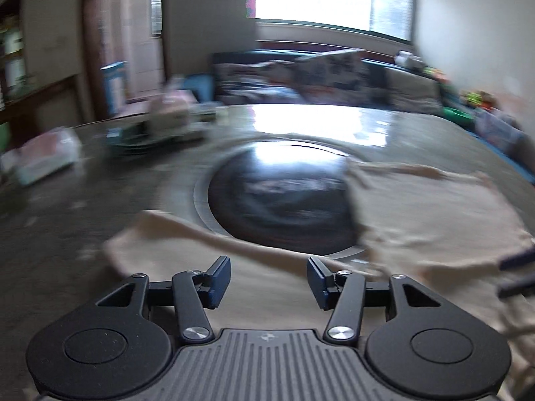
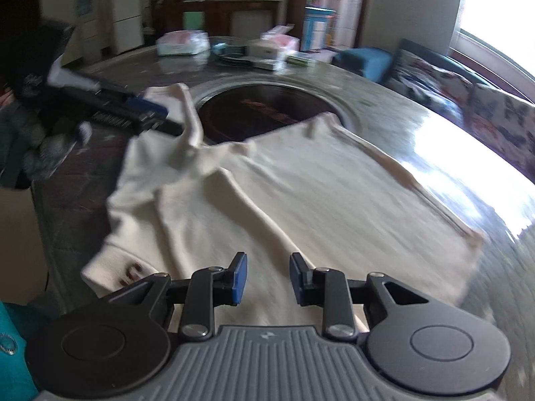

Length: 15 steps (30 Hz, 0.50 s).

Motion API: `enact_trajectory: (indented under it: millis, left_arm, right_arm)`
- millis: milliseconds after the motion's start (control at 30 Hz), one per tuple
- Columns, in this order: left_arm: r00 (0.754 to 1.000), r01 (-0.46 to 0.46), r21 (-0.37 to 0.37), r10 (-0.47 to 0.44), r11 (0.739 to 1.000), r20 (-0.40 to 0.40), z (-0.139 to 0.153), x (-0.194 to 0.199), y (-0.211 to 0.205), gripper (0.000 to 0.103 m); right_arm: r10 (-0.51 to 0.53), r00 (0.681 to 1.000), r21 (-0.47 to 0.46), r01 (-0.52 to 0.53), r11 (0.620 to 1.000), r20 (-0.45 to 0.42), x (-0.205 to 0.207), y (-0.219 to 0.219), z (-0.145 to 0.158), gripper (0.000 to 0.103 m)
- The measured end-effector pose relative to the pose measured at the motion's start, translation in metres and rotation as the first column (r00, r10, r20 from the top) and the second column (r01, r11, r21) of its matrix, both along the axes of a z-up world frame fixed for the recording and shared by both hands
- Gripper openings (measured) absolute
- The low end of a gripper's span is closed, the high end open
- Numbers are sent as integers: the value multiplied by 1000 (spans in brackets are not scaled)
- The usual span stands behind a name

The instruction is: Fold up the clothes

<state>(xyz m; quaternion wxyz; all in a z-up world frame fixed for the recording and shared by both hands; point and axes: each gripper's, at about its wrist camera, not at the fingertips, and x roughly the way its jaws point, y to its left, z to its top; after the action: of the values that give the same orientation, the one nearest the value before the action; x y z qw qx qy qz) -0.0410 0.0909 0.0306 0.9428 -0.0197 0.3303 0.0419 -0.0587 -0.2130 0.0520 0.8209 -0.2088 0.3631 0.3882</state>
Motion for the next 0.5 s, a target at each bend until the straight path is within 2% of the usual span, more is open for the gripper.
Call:
enact_trajectory:
  millis: [100,133,300,500]
  left_arm:
    - [994,-105,-6,105,994,6,0,2,27,60]
    - [991,-131,-11,132,991,5,-1,2,34,60]
    - [967,-256,-34,256,966,-3,-6,6,70,60]
    - [950,-312,-89,312,946,-16,-14,13,93,58]
  right_arm:
    - [60,998,-4,-60,998,4,0,23,-2,30]
    - [73,997,-5,-73,997,4,1,29,-3,34]
    - [108,994,-12,-108,994,-3,3,47,-10,34]
    - [94,995,7,-94,996,-8,6,45,-6,35]
